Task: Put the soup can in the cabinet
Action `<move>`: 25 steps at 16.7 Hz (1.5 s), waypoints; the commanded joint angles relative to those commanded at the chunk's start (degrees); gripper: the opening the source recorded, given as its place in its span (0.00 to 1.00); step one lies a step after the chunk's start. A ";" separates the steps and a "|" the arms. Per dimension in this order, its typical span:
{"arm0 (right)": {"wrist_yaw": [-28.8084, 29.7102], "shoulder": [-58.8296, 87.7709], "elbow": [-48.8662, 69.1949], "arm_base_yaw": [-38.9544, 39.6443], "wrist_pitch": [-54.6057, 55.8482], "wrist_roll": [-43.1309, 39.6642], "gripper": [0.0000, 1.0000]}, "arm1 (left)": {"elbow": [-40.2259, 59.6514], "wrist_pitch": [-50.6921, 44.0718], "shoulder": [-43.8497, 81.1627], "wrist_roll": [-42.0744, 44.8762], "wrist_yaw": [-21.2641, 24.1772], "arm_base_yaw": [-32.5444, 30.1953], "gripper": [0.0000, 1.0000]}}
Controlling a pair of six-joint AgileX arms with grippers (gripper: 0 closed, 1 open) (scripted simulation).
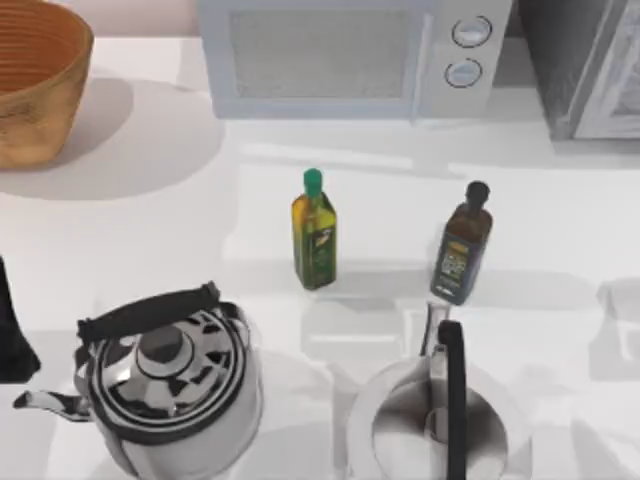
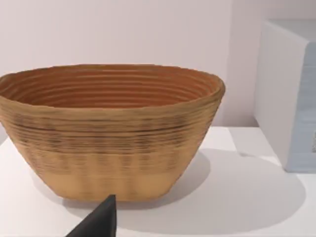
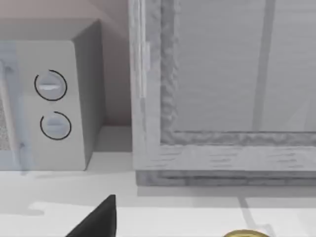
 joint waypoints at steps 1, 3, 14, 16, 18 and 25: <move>0.00 0.00 0.00 0.00 0.00 0.00 1.00 | 0.00 0.00 0.00 0.00 0.00 0.00 1.00; -0.10 0.58 0.01 -0.05 0.56 -0.03 1.00 | 0.00 0.00 0.00 0.00 0.00 0.00 1.00; -4.73 44.51 0.55 -3.52 39.51 -0.96 1.00 | 0.00 0.00 0.00 0.00 0.00 0.00 1.00; -5.71 57.33 0.66 -4.61 49.78 -1.15 1.00 | 0.00 0.00 0.00 0.00 0.00 0.00 1.00; -6.56 70.18 0.75 -5.75 59.80 -1.35 1.00 | 0.00 0.00 0.00 0.00 0.00 0.00 1.00; -8.36 104.82 1.01 -9.48 88.03 -1.87 1.00 | 0.00 0.00 0.00 0.00 0.00 0.00 1.00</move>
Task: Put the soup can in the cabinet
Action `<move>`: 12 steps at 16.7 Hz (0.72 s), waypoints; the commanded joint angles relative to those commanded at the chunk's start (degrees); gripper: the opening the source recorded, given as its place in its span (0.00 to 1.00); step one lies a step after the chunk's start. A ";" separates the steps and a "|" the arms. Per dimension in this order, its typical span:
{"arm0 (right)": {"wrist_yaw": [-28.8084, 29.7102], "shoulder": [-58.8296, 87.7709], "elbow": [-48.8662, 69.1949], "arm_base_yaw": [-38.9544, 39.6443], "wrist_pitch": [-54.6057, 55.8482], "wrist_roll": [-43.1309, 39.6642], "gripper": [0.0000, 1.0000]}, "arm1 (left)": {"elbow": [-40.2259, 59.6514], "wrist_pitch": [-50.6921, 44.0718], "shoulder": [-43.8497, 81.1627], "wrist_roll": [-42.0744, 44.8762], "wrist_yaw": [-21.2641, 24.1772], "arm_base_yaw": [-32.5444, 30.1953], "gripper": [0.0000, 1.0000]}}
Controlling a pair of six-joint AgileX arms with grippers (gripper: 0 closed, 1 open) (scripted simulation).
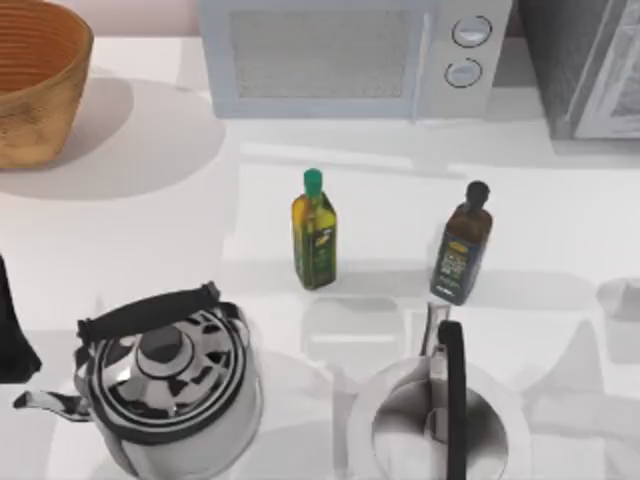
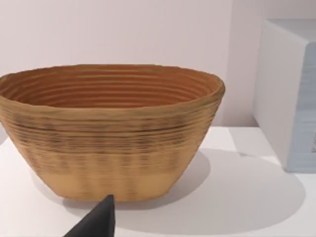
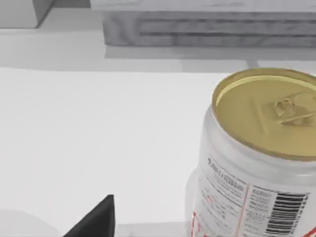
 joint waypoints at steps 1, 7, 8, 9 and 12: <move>-0.11 2.84 0.04 -0.39 2.43 -0.04 1.00 | 0.00 0.00 0.00 0.00 0.00 0.00 1.00; -0.30 8.12 0.10 -1.15 6.84 -0.11 1.00 | 0.00 0.00 0.00 0.00 0.00 0.00 1.00; -0.30 8.12 0.10 -1.15 6.84 -0.11 1.00 | 0.00 0.00 0.00 0.00 0.00 0.00 1.00; -0.28 7.99 -0.13 -0.90 6.71 -0.10 1.00 | 0.00 0.00 0.00 0.00 0.00 0.00 1.00; 0.16 9.09 1.92 -0.64 5.97 0.02 1.00 | 0.00 0.00 0.00 0.00 0.00 0.00 1.00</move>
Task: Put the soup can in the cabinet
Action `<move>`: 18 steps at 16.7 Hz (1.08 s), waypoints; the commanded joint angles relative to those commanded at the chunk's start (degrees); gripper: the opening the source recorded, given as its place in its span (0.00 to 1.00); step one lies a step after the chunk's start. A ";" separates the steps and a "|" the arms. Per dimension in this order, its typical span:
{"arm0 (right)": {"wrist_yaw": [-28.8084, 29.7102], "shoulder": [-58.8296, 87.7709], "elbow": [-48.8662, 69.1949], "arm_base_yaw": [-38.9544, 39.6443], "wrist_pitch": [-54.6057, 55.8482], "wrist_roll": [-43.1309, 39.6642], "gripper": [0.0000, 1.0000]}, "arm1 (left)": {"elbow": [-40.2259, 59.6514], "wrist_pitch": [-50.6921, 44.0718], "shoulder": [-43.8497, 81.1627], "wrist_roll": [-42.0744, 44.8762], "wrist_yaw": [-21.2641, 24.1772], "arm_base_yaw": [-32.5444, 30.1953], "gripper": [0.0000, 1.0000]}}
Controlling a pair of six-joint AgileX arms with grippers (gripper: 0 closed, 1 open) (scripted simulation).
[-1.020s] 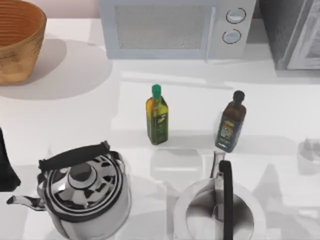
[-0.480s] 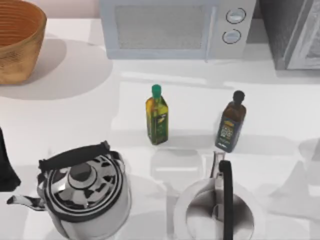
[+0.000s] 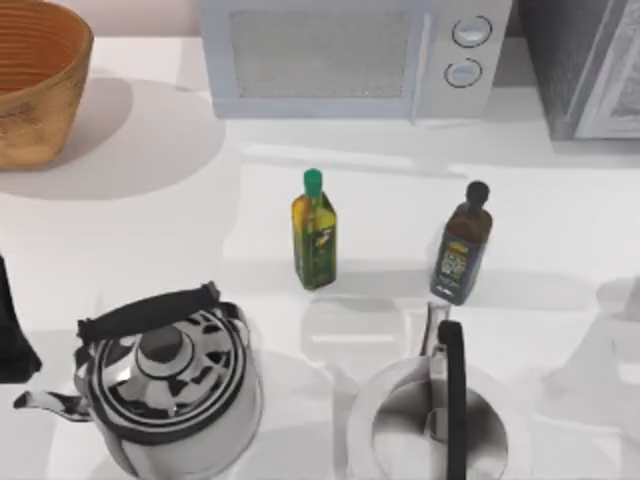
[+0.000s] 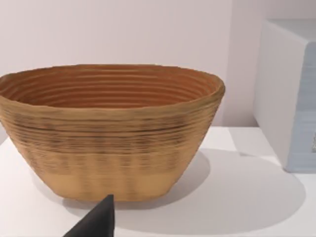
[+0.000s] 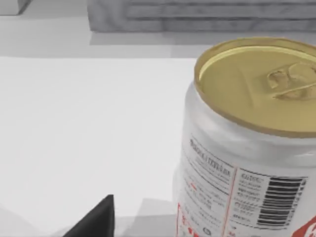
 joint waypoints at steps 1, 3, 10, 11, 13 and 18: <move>0.28 0.84 1.49 0.25 -0.61 0.08 1.00 | 0.00 0.00 0.00 0.00 0.00 0.00 1.00; 0.93 2.84 5.05 0.88 -2.14 0.27 1.00 | 0.00 0.00 0.00 0.00 0.00 0.00 1.00; 2.12 6.36 11.55 2.07 -5.10 0.61 1.00 | 0.00 0.00 0.00 0.00 0.00 0.00 1.00; 2.12 6.36 11.55 2.07 -5.10 0.61 1.00 | 0.00 0.00 0.00 0.00 0.00 0.00 1.00; 2.12 6.36 11.55 2.07 -5.10 0.61 0.85 | 0.00 0.00 0.00 0.00 0.00 0.00 1.00; 2.12 6.36 11.55 2.07 -5.10 0.61 0.47 | 0.00 0.00 0.00 0.00 0.00 0.00 1.00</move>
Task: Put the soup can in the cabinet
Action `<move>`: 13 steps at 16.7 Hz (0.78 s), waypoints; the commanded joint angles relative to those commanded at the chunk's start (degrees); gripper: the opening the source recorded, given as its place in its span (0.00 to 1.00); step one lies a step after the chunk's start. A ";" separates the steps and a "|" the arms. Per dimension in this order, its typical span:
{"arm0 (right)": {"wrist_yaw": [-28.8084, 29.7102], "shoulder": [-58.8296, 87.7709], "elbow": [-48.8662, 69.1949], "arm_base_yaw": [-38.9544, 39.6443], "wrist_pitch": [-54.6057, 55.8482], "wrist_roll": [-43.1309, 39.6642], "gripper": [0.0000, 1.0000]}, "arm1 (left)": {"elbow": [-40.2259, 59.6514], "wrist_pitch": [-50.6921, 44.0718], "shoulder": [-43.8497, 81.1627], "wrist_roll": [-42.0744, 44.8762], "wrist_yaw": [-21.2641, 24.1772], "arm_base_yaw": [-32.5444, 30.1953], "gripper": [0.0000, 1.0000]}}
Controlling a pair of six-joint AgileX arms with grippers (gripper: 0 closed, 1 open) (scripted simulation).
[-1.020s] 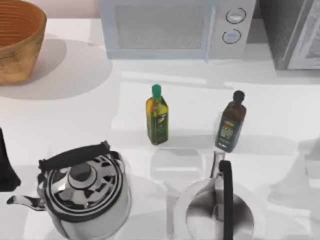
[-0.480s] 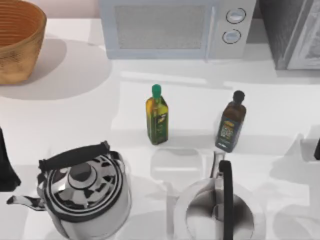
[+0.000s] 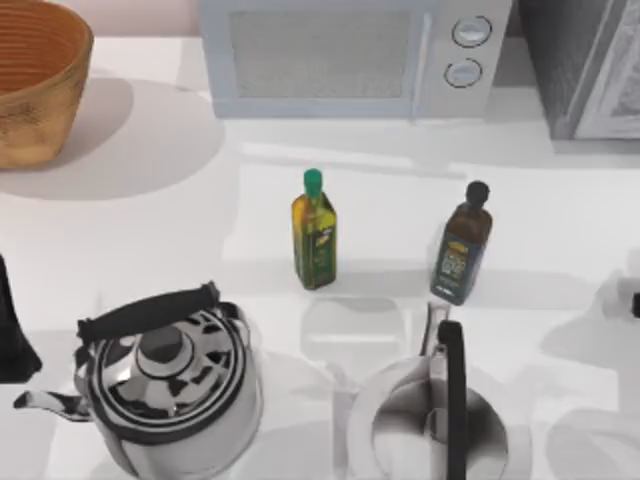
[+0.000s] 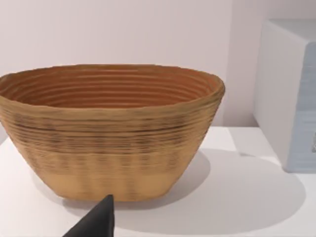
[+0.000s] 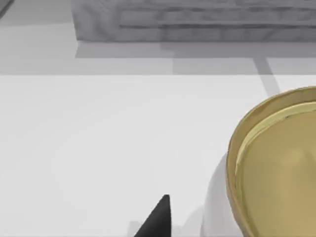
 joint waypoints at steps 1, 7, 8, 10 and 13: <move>0.00 0.00 0.00 0.00 0.00 0.00 0.40 | 0.00 0.00 0.00 0.00 0.00 0.00 1.00; 0.00 0.00 0.00 0.00 0.00 0.00 0.00 | 0.00 0.00 0.00 0.00 0.00 0.00 1.00; 0.00 0.00 0.00 0.00 0.00 0.00 0.00 | 0.00 0.00 0.00 0.00 0.00 0.00 1.00; 0.00 0.00 0.00 0.00 0.00 0.00 0.00 | 0.00 0.00 0.00 0.00 0.00 0.00 1.00; 0.00 0.00 0.00 0.00 0.00 0.00 0.00 | 0.00 0.00 0.00 0.00 0.00 0.00 1.00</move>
